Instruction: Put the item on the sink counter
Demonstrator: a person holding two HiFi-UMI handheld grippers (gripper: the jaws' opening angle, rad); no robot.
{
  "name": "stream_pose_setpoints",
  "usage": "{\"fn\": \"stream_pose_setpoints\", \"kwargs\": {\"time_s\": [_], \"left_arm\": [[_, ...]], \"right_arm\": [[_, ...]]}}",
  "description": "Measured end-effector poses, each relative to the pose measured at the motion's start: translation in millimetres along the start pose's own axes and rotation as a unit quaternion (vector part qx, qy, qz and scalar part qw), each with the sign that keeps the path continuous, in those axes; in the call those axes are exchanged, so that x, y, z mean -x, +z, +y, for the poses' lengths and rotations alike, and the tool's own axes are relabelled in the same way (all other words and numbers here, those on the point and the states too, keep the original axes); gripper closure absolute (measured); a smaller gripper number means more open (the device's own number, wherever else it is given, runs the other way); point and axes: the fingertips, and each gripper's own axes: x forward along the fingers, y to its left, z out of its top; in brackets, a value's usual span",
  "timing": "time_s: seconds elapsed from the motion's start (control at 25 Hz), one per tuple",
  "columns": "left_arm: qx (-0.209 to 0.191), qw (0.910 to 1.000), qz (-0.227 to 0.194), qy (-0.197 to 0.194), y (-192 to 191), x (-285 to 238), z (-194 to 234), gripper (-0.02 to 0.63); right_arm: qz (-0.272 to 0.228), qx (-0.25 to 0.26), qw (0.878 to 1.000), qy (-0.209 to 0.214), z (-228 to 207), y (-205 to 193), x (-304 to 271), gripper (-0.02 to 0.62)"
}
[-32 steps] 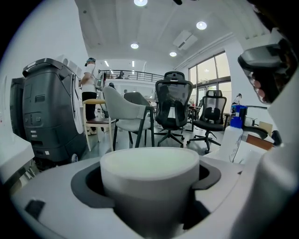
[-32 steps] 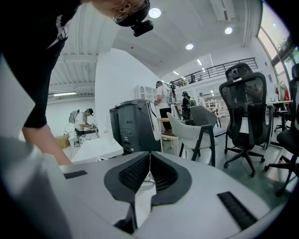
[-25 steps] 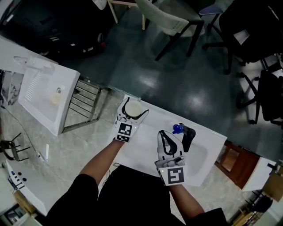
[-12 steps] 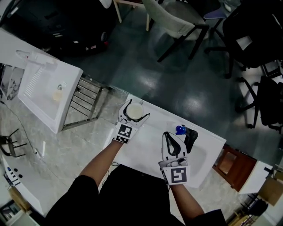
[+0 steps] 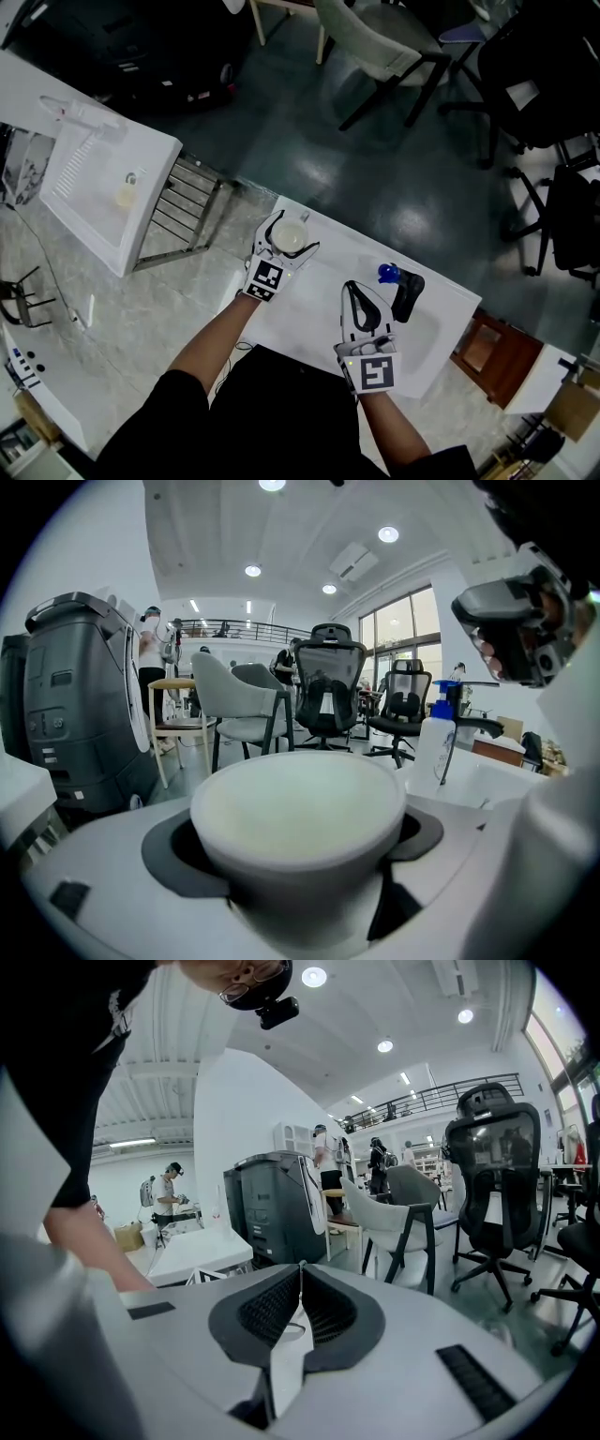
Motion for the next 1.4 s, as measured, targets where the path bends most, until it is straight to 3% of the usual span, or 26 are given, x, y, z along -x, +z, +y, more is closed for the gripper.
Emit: {"fn": "stream_pose_setpoints", "kwargs": {"time_s": [0.4,0.76,0.88,1.0,1.4], "left_arm": [[-0.019,0.9998,0.009,-0.004,-10,6,-3,0.152],[-0.051,0.9986,0.009,-0.011,-6,-15,-3,0.153],[-0.047,0.9988,0.01,-0.011,-8,-15,-5,0.152],[-0.051,0.9984,0.017,-0.014,-8,-15,-5,0.152],[-0.046,0.9984,0.027,-0.016,-14,-12,-7,0.114]], "right_arm": [[0.001,0.004,1.0,-0.005,-5,1,4,0.561],[0.026,-0.033,0.999,0.018,2,-13,3,0.561],[0.042,-0.04,0.998,0.033,3,-24,8,0.561],[0.024,-0.036,0.999,0.026,-3,-17,7,0.561],[0.049,-0.036,0.998,0.009,-5,-28,24,0.561]]}}
